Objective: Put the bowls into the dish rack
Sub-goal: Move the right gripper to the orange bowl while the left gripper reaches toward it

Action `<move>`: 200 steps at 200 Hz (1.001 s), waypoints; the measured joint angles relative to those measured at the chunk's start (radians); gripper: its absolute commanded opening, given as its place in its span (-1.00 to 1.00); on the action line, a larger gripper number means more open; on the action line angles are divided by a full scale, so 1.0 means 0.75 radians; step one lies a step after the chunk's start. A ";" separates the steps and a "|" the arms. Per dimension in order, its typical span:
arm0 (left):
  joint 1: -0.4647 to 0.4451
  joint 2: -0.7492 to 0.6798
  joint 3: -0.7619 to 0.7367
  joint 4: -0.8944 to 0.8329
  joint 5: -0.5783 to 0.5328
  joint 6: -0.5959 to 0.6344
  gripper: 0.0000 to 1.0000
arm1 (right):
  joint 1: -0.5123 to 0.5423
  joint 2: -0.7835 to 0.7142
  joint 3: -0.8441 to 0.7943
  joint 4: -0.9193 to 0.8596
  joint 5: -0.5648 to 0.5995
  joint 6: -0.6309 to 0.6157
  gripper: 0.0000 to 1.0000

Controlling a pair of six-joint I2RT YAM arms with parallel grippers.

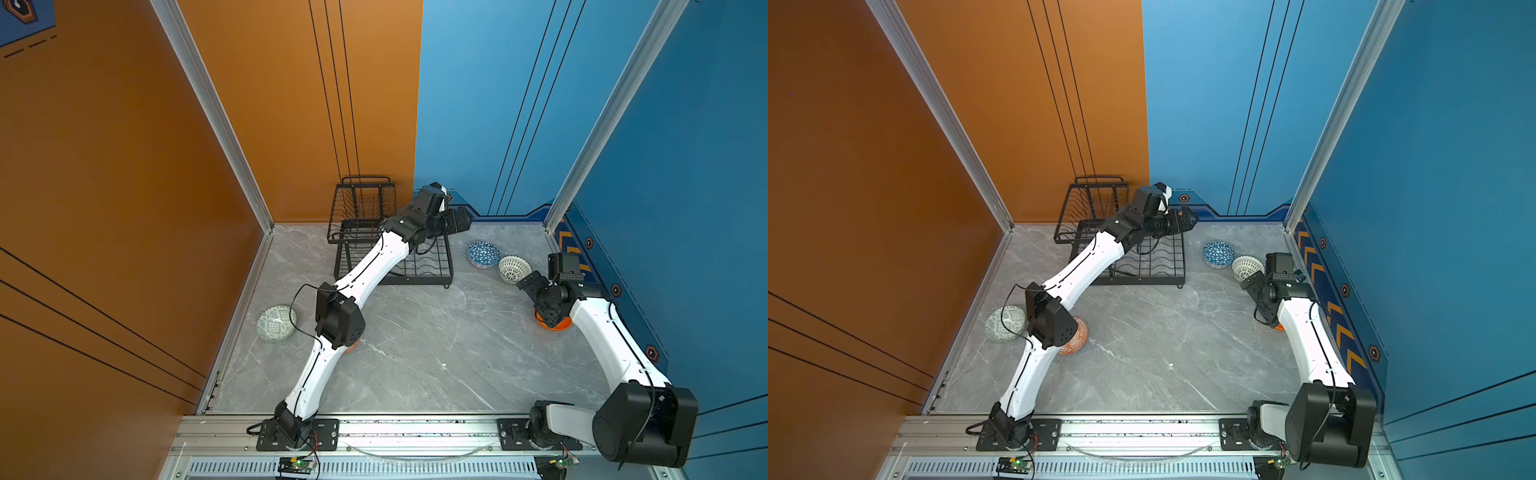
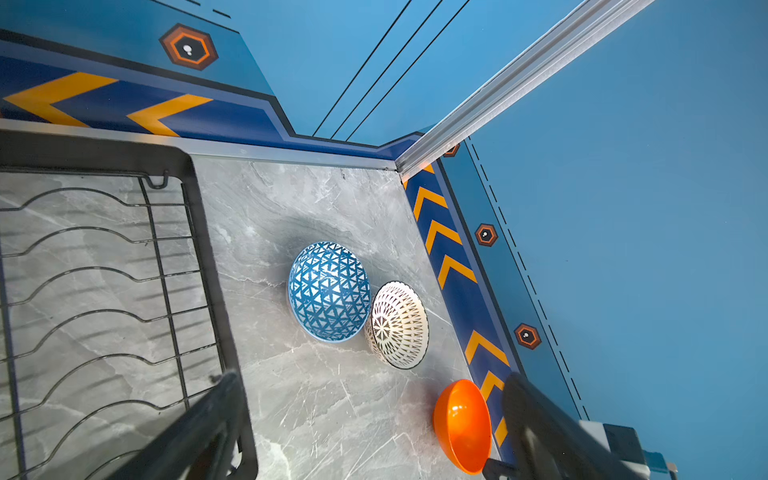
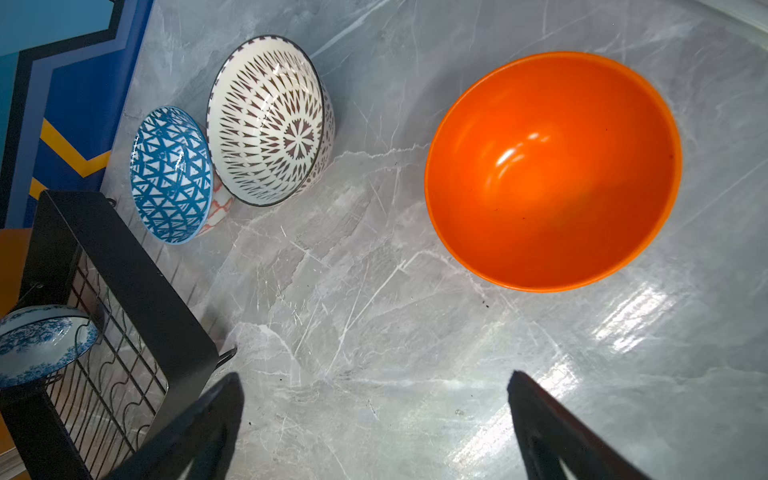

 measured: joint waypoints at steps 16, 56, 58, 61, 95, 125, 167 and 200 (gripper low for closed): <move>-0.003 0.018 0.006 0.000 0.005 -0.006 0.96 | -0.017 0.012 0.039 -0.042 0.005 -0.049 0.99; -0.008 0.049 0.006 -0.001 0.019 -0.045 0.96 | -0.085 0.238 0.250 -0.175 0.007 -0.201 0.99; -0.008 0.050 0.006 -0.001 0.021 -0.045 0.96 | -0.091 0.254 0.258 -0.183 0.007 -0.210 0.99; -0.008 0.051 0.006 -0.001 0.024 -0.047 0.96 | -0.095 0.270 0.266 -0.188 0.008 -0.218 1.00; -0.024 0.053 0.004 -0.007 0.052 -0.028 0.96 | -0.142 0.435 0.324 -0.262 0.019 -0.313 0.88; -0.066 0.053 0.004 -0.024 0.070 0.013 0.96 | -0.187 0.542 0.334 -0.280 0.013 -0.368 0.77; -0.126 0.053 -0.014 -0.056 0.099 0.094 0.96 | -0.207 0.612 0.334 -0.281 0.005 -0.434 0.64; -0.157 0.053 -0.040 -0.093 0.113 0.154 0.96 | -0.207 0.653 0.336 -0.278 0.005 -0.476 0.40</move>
